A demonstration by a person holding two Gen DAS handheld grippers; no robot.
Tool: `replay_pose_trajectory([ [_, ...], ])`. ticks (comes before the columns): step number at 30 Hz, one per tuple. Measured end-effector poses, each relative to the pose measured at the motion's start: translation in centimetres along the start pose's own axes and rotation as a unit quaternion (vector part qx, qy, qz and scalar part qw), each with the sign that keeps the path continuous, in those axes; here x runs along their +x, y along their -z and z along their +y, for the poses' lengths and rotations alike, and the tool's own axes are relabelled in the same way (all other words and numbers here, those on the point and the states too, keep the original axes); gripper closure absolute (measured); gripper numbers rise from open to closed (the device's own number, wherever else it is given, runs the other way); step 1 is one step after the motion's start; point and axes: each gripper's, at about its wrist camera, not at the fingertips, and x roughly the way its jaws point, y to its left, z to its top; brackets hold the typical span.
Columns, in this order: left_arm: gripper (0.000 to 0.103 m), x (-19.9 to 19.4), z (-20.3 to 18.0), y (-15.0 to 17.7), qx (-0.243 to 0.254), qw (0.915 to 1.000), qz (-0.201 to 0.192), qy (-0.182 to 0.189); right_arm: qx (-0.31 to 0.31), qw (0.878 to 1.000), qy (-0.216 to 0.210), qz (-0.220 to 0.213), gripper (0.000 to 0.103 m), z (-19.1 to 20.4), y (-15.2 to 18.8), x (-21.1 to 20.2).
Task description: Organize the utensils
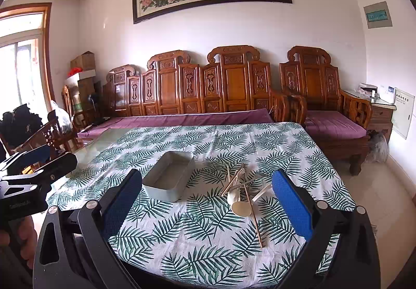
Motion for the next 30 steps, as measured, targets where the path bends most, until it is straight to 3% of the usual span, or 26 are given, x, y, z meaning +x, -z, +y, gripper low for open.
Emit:
replay_pose_trajectory([
  [13,0.006,3.7,0.4,1.2,0.006,0.9992,0.038,0.008,-0.002,1.0,-0.005,0.02,0.002,-1.8,1.2,2.9],
  [20,0.006,7.3,-0.9,2.0,0.025,0.9965,0.068,0.043,-0.015,0.998,-0.009,0.065,0.003,-4.4,2.6,6.6],
  [26,0.006,10.7,-2.4,2.9,0.039,0.9922,0.096,0.069,-0.026,0.994,-0.008,0.106,0.012,-7.3,3.1,10.4],
  [30,0.006,12.7,-3.0,3.3,0.044,0.9894,0.112,0.08,-0.027,0.99,-0.011,0.141,0.026,-9.4,3.7,13.4],
])
